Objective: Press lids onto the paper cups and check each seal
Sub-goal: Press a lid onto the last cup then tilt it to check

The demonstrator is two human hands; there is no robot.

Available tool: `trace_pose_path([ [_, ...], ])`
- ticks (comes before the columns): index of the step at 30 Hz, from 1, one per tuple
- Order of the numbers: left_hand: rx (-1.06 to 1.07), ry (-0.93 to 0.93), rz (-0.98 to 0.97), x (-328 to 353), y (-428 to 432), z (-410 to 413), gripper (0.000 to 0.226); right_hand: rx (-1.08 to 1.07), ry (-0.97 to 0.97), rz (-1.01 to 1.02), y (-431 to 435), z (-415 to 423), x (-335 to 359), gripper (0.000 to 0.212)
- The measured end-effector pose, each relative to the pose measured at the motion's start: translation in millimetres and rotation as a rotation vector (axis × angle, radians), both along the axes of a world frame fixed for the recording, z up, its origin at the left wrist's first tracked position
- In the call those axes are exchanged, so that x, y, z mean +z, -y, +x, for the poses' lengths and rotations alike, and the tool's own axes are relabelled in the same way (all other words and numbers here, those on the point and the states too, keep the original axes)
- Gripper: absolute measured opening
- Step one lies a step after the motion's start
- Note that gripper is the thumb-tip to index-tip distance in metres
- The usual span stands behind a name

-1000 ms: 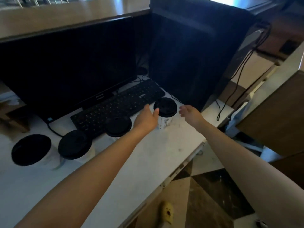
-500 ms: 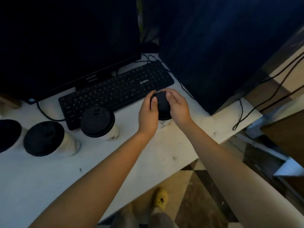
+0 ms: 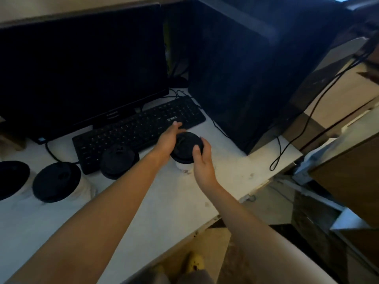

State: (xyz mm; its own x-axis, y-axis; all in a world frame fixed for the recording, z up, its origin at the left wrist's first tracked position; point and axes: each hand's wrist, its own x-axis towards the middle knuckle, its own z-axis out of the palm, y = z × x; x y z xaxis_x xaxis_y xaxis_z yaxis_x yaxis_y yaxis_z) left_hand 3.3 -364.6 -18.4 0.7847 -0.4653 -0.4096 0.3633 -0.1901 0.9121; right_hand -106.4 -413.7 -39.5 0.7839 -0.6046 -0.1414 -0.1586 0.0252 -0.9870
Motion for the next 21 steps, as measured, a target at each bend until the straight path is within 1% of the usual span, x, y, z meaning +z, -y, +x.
trace_pose_path([
  [3,-0.096,0.130,0.085,0.6,-0.3,7.5,0.048,-0.093,0.015,-0.007,-16.6,-9.0,-3.0,0.050],
  [6,-0.155,0.307,0.172,0.5,2.9,13.6,0.045,-0.165,0.047,-0.048,-25.8,-15.7,-1.2,0.052],
  [9,-0.142,0.450,0.251,3.6,1.8,20.1,0.043,-0.151,-0.036,-0.057,-14.5,-16.3,6.4,0.046],
  [11,-0.052,0.451,0.227,6.2,-5.9,15.8,0.040,-0.119,-0.085,-0.024,2.7,-10.6,17.7,0.039],
  [13,0.057,0.425,0.209,3.5,-13.7,1.0,0.038,-0.036,-0.141,-0.080,20.3,-0.5,24.6,0.037],
  [15,0.108,0.403,0.206,-1.9,-16.3,-23.6,0.037,0.086,-0.188,-0.124,29.0,10.2,25.6,0.037],
  [17,0.126,0.408,0.194,-6.9,-14.5,-43.2,0.035,0.141,-0.168,-0.088,29.6,17.4,17.8,0.034],
  [21,0.148,0.447,0.183,-11.9,-9.5,-43.3,0.031,0.104,-0.064,0.014,29.6,21.9,6.7,0.026],
])
